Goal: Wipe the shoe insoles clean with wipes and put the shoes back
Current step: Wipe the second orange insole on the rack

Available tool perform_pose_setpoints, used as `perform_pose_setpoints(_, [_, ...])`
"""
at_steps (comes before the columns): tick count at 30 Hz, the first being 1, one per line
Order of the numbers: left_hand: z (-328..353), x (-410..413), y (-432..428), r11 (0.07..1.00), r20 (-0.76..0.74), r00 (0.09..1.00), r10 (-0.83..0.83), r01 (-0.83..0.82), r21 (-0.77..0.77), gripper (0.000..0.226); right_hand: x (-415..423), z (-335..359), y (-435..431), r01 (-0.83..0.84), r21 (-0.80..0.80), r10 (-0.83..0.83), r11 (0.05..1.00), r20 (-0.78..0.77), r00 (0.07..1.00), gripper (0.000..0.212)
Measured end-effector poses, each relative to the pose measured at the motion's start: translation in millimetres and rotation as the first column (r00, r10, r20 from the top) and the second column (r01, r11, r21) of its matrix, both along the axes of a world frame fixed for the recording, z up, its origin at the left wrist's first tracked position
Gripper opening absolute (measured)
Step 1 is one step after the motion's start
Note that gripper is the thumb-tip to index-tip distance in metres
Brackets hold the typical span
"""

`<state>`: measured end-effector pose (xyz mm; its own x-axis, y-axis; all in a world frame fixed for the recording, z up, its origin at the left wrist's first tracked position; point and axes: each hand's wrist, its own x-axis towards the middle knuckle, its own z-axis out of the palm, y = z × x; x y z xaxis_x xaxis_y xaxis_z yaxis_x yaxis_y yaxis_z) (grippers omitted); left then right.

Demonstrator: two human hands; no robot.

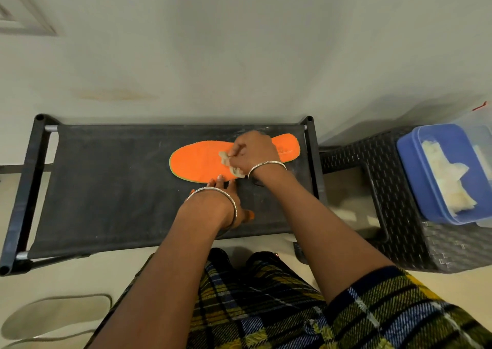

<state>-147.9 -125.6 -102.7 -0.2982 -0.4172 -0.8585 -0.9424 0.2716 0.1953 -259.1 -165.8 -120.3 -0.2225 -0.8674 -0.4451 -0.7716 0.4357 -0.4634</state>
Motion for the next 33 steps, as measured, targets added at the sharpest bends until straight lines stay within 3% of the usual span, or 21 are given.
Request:
perform_pose_setpoints(2, [-2.6,1.1,-0.3,1.0,-0.002,1.0,0.012,-0.012,-0.007,0.094,-1.4,0.5,-0.1,-0.014,0.008,0.014,1.0,-0.007,1.0,0.008])
perform_pose_setpoints(9, [-8.5,3.8,-2.8,1.0,0.011,1.0,0.002,-0.001,-0.011,0.1,-36.1,-3.2,-1.1,0.181,-0.042,-0.186,0.983,-0.213,0.959,0.029])
perform_pose_setpoints(11, [-10.9,3.3,-1.8,1.0,0.014,1.0,0.002,-0.001,-0.018,0.101,-27.9,-4.9,-1.5,0.135,-0.064,-0.145,0.989,-0.208,0.967,0.026])
perform_pose_setpoints(15, [-10.8,1.5,-1.1,0.999,0.017,1.0,0.007,-0.007,-0.035,0.102,1.7,-5.2,0.0,0.008,-0.099,-0.013,0.995,-0.052,0.999,0.013])
perform_pose_setpoints(17, [-11.6,1.2,-1.5,1.0,0.019,1.0,0.002,-0.002,-0.028,0.102,6.1,-4.5,1.1,-0.03,-0.112,0.022,0.993,-0.067,0.998,0.012])
perform_pose_setpoints(24, [-10.1,3.9,-3.7,0.999,0.036,0.999,-0.032,0.033,-0.019,0.099,-32.4,0.8,3.8,0.245,-0.166,-0.27,0.955,-0.154,0.95,0.02])
perform_pose_setpoints(27, [-10.9,2.6,-3.6,0.999,0.037,0.999,-0.033,0.034,-0.023,0.099,-24.0,-1.8,2.4,0.2,-0.17,-0.23,0.965,-0.181,0.956,0.018])
perform_pose_setpoints(31, [-12.3,0.9,-3.2,0.999,0.035,0.999,-0.027,0.028,-0.034,0.1,-2.5,-1.4,0.3,0.092,-0.153,-0.1,0.984,-0.041,0.994,0.012])
perform_pose_setpoints(33, [-12.8,0.4,-3.6,0.999,0.042,0.999,-0.033,0.034,-0.031,0.1,-2.7,-0.2,0.3,0.054,-0.128,-0.061,0.99,-0.055,0.997,0.007])
